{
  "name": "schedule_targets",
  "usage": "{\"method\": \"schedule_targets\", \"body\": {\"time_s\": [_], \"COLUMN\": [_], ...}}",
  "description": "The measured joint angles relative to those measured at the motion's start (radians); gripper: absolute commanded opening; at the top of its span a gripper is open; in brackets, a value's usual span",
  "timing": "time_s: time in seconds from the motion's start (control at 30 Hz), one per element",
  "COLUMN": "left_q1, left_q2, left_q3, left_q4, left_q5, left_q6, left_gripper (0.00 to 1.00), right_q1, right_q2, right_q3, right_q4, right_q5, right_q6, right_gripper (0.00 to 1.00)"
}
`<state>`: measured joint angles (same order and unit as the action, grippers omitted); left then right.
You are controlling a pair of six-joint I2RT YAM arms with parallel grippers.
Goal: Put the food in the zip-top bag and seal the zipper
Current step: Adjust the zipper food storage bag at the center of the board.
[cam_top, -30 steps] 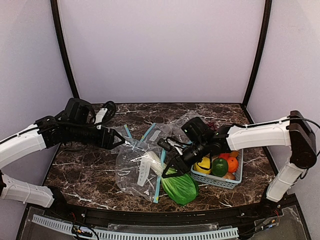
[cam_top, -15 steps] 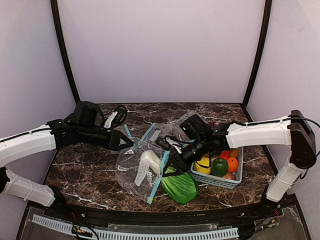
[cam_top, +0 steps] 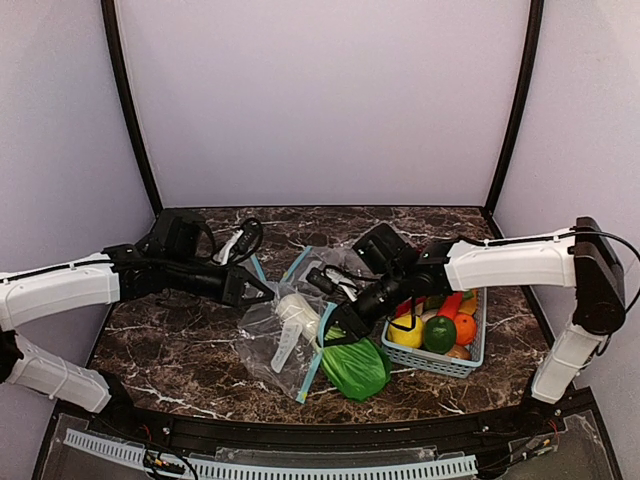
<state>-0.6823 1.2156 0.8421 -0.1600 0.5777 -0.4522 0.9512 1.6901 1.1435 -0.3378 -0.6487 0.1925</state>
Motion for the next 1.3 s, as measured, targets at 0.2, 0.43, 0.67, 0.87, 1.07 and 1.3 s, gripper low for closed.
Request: {"method": "schedule_targets", "body": {"time_s": [0.2, 0.43, 0.67, 0.87, 1.07, 1.3], "left_q1": [-0.018, -0.036, -0.053, -0.169, -0.283, -0.378], "left_q2": [0.027, 0.033, -0.091, -0.187, -0.193, -0.183], "left_q3": [-0.001, 0.000, -0.006, -0.079, -0.242, -0.322], "left_q4": [0.032, 0.040, -0.068, -0.108, -0.067, 0.065], "left_q5": [0.024, -0.024, -0.327, -0.591, -0.663, -0.698], "left_q6": [-0.006, 0.009, 0.076, 0.068, -0.016, -0.095], "left_gripper": [0.03, 0.53, 0.83, 0.85, 0.85, 0.84], "right_q1": [0.000, 0.000, -0.001, -0.005, -0.021, -0.034], "right_q2": [0.003, 0.036, 0.036, 0.036, 0.036, 0.050], "right_q3": [0.013, 0.021, -0.018, -0.064, -0.078, -0.079], "right_q4": [0.001, 0.013, 0.140, 0.242, 0.329, 0.377], "right_q5": [0.002, 0.020, 0.029, 0.055, 0.087, 0.097], "right_q6": [0.008, 0.042, 0.151, 0.259, 0.369, 0.443], "right_gripper": [0.27, 0.26, 0.21, 0.18, 0.16, 0.16]}}
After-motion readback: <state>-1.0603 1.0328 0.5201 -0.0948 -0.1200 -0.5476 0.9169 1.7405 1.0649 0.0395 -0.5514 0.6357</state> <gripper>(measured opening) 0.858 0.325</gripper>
